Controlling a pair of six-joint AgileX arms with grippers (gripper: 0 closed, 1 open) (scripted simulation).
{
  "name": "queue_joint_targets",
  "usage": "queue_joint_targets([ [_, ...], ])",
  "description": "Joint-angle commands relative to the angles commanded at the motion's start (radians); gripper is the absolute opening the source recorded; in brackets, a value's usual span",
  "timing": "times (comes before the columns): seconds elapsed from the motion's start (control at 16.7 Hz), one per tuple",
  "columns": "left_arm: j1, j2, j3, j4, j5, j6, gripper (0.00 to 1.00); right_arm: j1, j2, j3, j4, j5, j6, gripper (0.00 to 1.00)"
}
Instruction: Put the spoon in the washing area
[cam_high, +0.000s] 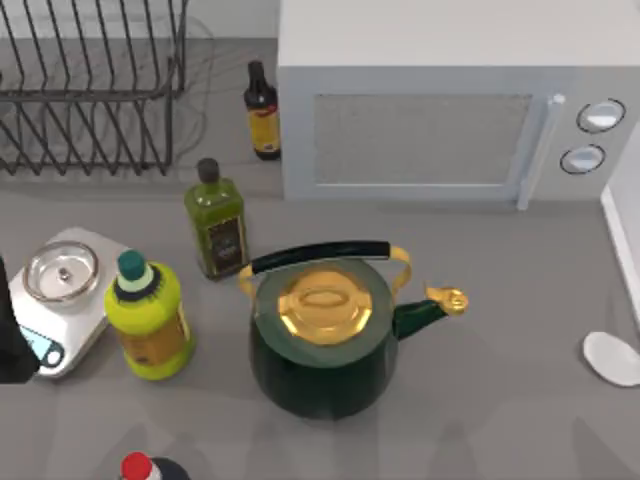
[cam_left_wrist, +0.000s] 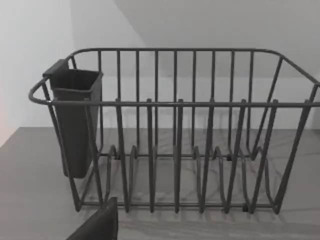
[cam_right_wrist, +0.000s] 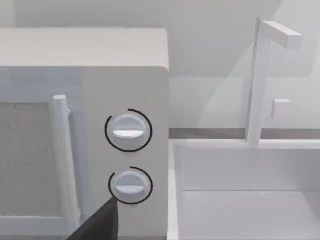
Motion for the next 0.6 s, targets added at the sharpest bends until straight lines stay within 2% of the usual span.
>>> queue_joint_targets([
  [0.3, 0.0, 0.0, 0.0, 0.0, 0.0, 0.0, 1.0, -0.005, 0.066, 0.057, -0.062, 0.003, -0.055, 1.0],
  [0.6, 0.0, 0.0, 0.0, 0.0, 0.0, 0.0, 1.0, -0.013, 0.385, 0.27, -0.319, 0.003, -0.263, 1.0],
])
